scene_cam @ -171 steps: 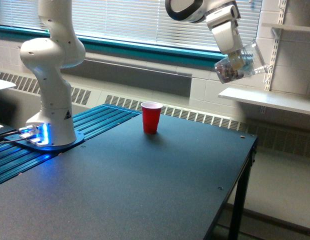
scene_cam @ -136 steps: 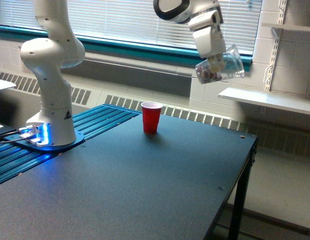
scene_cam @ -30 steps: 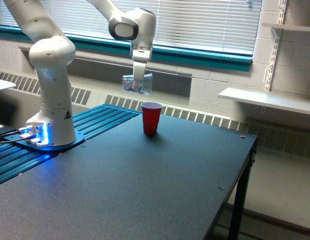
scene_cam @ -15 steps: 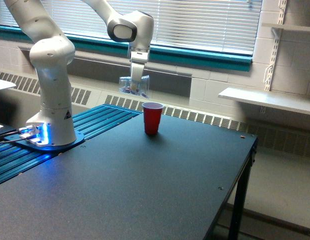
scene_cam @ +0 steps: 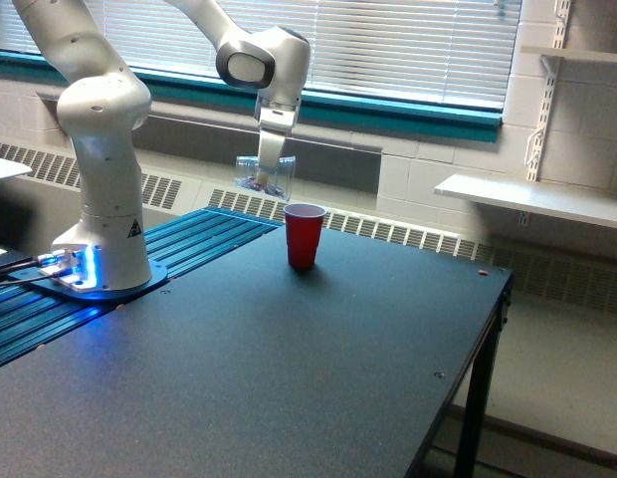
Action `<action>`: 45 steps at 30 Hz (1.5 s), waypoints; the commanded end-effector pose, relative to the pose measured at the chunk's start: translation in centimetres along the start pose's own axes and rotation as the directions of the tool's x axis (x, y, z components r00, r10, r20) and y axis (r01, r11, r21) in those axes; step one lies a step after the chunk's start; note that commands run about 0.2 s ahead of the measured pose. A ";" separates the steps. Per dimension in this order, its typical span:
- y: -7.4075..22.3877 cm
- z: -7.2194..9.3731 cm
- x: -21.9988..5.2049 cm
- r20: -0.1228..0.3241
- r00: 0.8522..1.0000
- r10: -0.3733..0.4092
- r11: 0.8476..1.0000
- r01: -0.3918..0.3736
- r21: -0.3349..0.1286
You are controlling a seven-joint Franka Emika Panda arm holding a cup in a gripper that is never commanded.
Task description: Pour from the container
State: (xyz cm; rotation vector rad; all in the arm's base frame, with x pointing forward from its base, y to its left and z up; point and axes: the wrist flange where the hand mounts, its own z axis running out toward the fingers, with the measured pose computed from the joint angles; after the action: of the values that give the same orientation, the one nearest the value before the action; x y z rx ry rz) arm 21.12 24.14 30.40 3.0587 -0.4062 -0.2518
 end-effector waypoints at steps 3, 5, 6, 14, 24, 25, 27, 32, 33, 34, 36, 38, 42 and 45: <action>-0.2 -0.1 0.5 0.022 1.000 0.007 1.000 -0.007 -0.005; -0.3 -0.1 0.5 0.025 1.000 0.006 1.000 -0.006 -0.007; -0.3 -0.1 0.5 0.026 1.000 0.007 1.000 -0.007 -0.008; -0.5 0.0 0.6 0.043 0.999 0.012 1.000 -0.012 -0.006; -0.6 0.4 0.4 0.048 0.999 0.010 1.000 -0.009 -0.028; -0.6 0.4 0.5 0.051 0.999 0.011 1.000 -0.009 -0.029; -0.6 0.5 0.5 0.056 0.998 0.013 1.000 -0.011 -0.024; -0.8 0.4 0.6 0.048 0.999 0.010 1.000 -0.010 -0.020; -0.8 0.4 0.5 0.046 0.999 0.011 1.000 -0.010 -0.021; -0.8 0.4 0.5 0.047 0.999 0.011 1.000 -0.010 -0.021; -0.9 0.3 0.6 0.048 0.999 0.013 1.000 -0.012 -0.020; -0.9 0.2 0.6 0.048 0.999 0.016 1.000 -0.015 -0.019; -1.0 -0.1 0.9 0.042 0.999 0.023 1.000 -0.023 -0.008; -1.2 -0.4 1.0 0.031 0.999 0.033 0.999 -0.033 -0.007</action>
State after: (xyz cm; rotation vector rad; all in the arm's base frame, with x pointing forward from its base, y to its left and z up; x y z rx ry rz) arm 21.96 24.72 30.03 3.0363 -0.4276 -0.3221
